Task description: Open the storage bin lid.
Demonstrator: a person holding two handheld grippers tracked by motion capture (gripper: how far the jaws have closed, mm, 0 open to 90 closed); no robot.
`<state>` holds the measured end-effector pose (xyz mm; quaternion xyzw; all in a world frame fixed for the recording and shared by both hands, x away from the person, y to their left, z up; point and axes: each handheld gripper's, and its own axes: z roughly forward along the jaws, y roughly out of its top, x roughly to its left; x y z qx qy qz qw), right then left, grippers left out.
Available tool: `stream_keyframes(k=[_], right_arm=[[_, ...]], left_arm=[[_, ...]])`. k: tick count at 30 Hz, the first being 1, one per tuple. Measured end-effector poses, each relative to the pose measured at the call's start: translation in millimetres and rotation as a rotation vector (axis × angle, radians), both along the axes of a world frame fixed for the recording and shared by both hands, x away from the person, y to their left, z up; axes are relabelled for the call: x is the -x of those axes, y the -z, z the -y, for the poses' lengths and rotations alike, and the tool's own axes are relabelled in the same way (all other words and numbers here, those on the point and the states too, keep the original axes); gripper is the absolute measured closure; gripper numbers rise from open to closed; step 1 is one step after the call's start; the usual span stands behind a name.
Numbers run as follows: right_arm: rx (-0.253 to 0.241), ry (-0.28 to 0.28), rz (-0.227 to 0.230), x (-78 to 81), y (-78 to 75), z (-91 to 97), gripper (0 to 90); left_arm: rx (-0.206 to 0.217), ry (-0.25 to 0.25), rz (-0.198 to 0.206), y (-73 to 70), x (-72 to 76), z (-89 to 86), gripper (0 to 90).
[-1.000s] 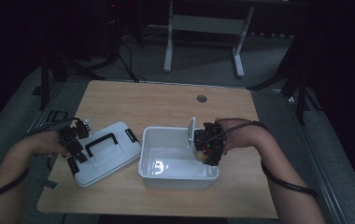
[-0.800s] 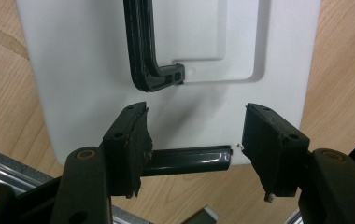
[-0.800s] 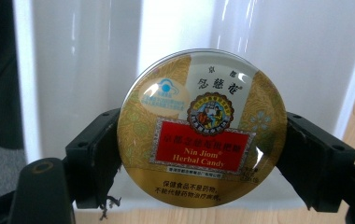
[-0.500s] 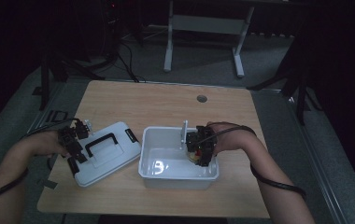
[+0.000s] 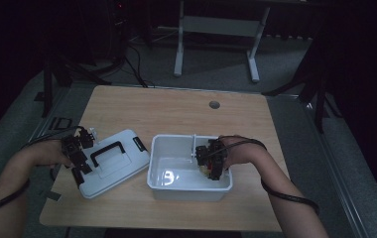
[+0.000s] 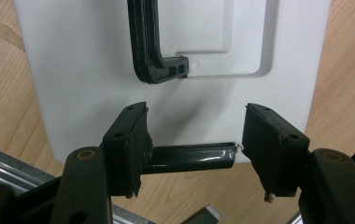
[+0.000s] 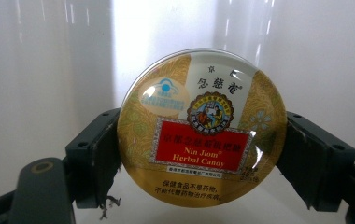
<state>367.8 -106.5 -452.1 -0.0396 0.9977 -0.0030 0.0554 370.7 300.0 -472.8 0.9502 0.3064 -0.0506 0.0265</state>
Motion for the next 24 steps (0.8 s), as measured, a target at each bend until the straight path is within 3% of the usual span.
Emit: stream_keyframes(k=[14,20,24], right_arm=[[0.054,0.023,0.03,-3.8,18.0,-4.9,20.2],[0.076,0.028,0.013,-3.0,26.0,-6.2,20.1],[0.095,0.024,-0.024,-2.7,31.0,-7.5,20.0]], left_arm=[[0.001,0.003,-0.003,1.6,-1.2,2.4,40.4],[-0.002,0.006,-0.01,4.6,-1.2,2.5,40.4],[-0.001,0.005,-0.007,3.6,-1.4,2.1,40.4]])
